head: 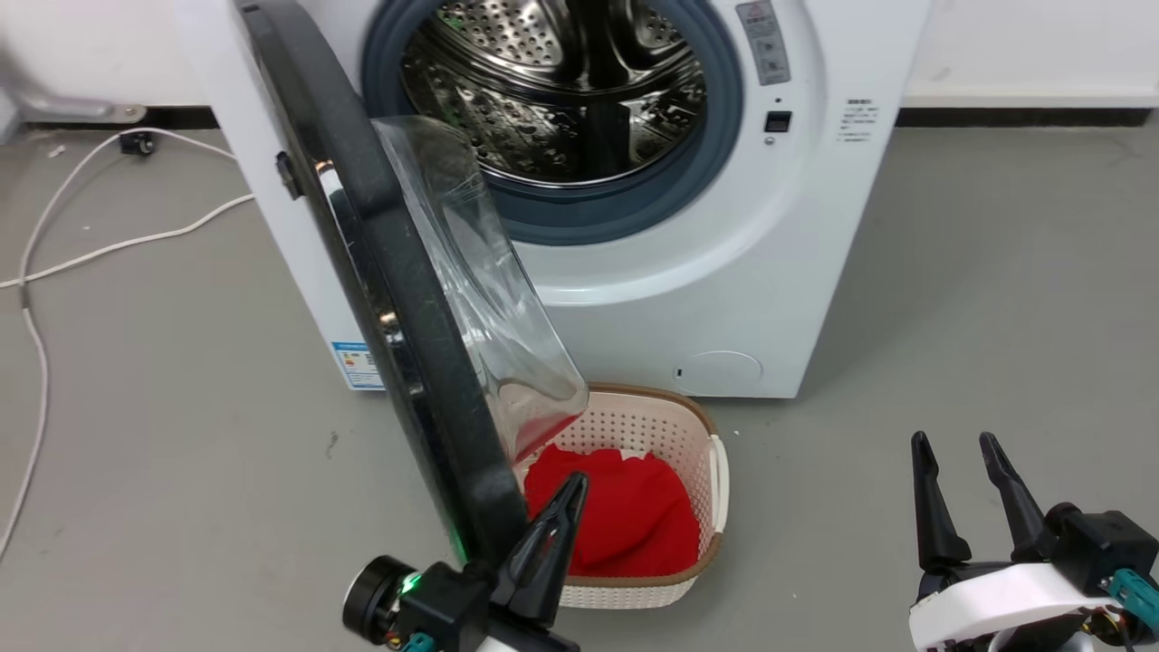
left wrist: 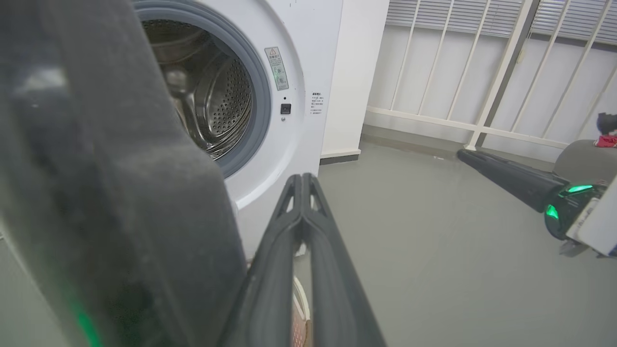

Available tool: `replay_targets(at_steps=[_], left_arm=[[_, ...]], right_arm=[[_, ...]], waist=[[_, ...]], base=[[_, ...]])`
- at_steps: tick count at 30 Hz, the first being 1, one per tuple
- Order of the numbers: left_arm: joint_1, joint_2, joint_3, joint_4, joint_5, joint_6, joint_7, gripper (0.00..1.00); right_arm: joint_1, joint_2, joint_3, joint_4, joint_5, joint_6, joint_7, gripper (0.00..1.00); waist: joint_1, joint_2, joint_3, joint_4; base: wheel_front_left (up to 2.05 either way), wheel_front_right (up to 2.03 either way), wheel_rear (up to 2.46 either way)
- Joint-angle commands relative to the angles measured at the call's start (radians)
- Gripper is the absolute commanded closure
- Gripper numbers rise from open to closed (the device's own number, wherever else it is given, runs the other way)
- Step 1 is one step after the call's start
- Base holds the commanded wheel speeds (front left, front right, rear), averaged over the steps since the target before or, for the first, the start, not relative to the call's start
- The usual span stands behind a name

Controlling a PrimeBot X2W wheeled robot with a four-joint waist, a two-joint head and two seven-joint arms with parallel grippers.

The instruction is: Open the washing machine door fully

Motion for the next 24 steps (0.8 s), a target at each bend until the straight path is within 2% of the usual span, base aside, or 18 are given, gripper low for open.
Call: replay_targets(at_steps=[1, 7, 14, 20, 24], left_arm=[[0.004, 0.021, 0.033, -0.004, 0.003, 0.02, -0.003, 1.0], [0.083, 0.021, 0.05, -0.072, -0.003, 0.053, -0.007, 1.0], [0.138, 0.033, 0.111, -0.109, 0.006, 0.114, -0.006, 1.0], [0.154, 0.042, 0.203, -0.132, -0.007, 0.158, -0.006, 1.0], [0.137, 0.06, 0.287, -0.122, -0.023, 0.171, -0.006, 1.0]], right_arm=[[0.003, 0.003, -0.001, 0.0, -0.002, -0.001, 0.004, 0.0], [0.014, 0.003, -0.007, -0.005, -0.003, -0.001, 0.012, 0.0], [0.018, 0.003, -0.004, -0.015, -0.004, -0.001, 0.021, 0.0], [0.016, 0.002, 0.0, -0.022, -0.002, -0.001, 0.032, 0.0], [0.005, 0.002, 0.005, -0.024, -0.005, -0.001, 0.038, 0.0]], waist=[[0.0, 0.0, -0.005, 0.017], [0.0, 0.0, -0.017, 0.083], [0.0, 0.0, -0.016, 0.162], [0.0, 0.0, -0.01, 0.197], [0.0, 0.0, -0.003, 0.201]], base=[[0.0, 0.0, 0.0], [0.0, 0.0, 0.0], [0.0, 0.0, 0.0], [0.0, 0.0, 0.0], [0.0, 0.0, 0.0]])
